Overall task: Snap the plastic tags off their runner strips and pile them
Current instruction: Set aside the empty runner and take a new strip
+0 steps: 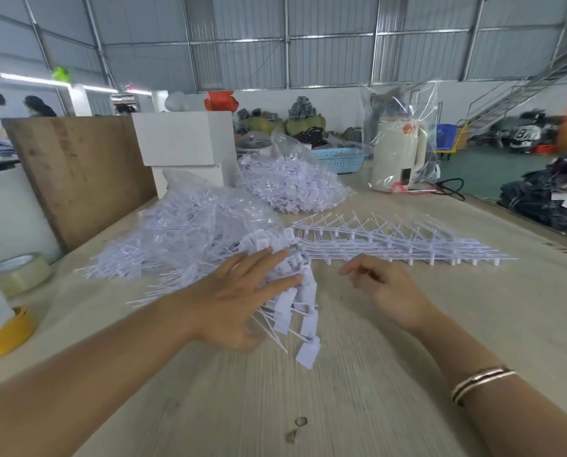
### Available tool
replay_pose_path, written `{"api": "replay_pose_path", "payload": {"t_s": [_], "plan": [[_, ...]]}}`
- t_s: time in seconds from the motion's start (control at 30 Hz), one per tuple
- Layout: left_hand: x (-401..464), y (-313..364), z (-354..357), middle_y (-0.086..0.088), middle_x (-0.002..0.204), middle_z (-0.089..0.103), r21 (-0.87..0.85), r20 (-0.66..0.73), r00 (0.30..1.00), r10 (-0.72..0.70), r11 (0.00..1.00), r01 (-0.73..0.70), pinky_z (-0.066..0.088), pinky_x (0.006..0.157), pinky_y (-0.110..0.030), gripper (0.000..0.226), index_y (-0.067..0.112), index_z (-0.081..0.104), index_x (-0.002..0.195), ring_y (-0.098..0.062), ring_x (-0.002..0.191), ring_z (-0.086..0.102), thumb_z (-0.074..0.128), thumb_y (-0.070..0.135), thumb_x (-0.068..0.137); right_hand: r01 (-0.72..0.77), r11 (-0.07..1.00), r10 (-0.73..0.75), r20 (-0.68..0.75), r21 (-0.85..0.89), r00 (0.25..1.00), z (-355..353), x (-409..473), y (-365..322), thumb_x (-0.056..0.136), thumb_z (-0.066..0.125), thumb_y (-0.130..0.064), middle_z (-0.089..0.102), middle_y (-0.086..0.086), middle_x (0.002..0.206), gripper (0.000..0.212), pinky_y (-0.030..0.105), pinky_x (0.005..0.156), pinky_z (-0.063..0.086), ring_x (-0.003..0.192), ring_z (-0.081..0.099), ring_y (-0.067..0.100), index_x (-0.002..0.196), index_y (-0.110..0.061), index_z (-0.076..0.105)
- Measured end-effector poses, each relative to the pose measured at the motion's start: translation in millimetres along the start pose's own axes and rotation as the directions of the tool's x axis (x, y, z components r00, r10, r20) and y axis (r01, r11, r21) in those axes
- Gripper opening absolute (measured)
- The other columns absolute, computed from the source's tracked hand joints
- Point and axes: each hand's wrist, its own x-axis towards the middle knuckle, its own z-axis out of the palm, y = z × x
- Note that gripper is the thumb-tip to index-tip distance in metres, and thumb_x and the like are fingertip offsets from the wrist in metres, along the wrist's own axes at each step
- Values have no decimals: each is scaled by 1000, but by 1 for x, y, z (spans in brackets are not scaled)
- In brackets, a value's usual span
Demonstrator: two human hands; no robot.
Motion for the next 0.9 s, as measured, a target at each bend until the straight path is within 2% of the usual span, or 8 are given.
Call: {"api": "replay_pose_path", "payload": {"t_s": [0.1, 0.2, 0.3, 0.53, 0.63, 0.77, 0.83, 0.9], "plan": [[11, 4, 16, 6, 146, -41, 143, -178, 984, 6, 990, 20, -21, 110, -34, 79, 47, -23, 138, -16, 141, -25, 40, 54, 91, 43, 981, -13, 162, -188, 987, 13, 0, 2, 93, 52, -28, 51, -9, 99, 26, 20, 77, 40, 74, 47, 3, 118, -32, 54], [26, 7, 29, 3, 158, -15, 139, -216, 973, -79, 984, 111, -6, 116, -36, 64, 43, -11, 145, -18, 146, -3, 32, 46, 98, 4, 971, 34, 156, -238, 987, 21, 2, 6, 93, 52, -35, 46, -11, 105, 35, 35, 95, 38, 80, 44, 2, 127, -28, 51], [34, 8, 37, 2, 159, 3, 87, -217, 959, -183, 975, 205, 2, 116, -37, 62, 42, -9, 146, -17, 145, 5, 31, 45, 99, -1, 969, 39, 149, -248, 988, 21, 3, 10, 94, 50, -35, 47, -11, 104, 32, 36, 97, 37, 78, 43, -3, 124, -26, 55], [30, 18, 22, 7, 157, -18, -81, -112, 958, -265, 963, 257, -11, 115, -35, 78, 34, -18, 146, -11, 143, -18, 38, 44, 92, -43, 977, 52, 41, -210, 998, 16, 7, 16, 96, 47, -23, 55, -8, 106, 21, 25, 86, 36, 91, 52, 8, 106, -26, 65], [27, 45, 11, 7, 156, 9, -141, -276, 910, -309, 950, 280, 3, 112, -29, 71, 25, 12, 150, -11, 143, 3, 45, 24, 87, -97, 981, 105, 41, -170, 994, 17, 11, 19, 97, 47, -21, 57, -10, 102, 20, 16, 70, 34, 85, 51, 1, 102, -25, 66], [36, 88, 2, 4, 122, 54, -312, -463, 863, -204, 948, 57, 31, 93, -27, 49, 20, 56, 124, -14, 115, 44, 46, 14, 77, -155, 969, 151, -37, -193, 988, 15, 26, 27, 92, 51, -15, 65, -2, 102, 18, 20, 73, 38, 87, 58, 13, 99, -19, 67], [51, 113, 3, 8, 114, 58, -529, -408, 878, -249, 848, -6, 36, 90, -22, 41, 23, 61, 115, -6, 107, 47, 45, 8, 80, -155, 928, 129, -99, -338, 987, 10, 40, 34, 89, 52, -12, 64, 4, 107, 21, 24, 77, 40, 96, 59, 20, 104, -15, 67], [69, 130, 3, 13, 106, 61, -801, -255, 901, -352, 599, 7, 39, 84, -12, 35, 26, 62, 106, 3, 98, 52, 44, 5, 84, -142, 882, 96, -125, -448, 988, 3, 55, 43, 89, 53, -12, 62, 6, 111, 22, 27, 78, 41, 102, 58, 25, 106, -13, 67]]}}
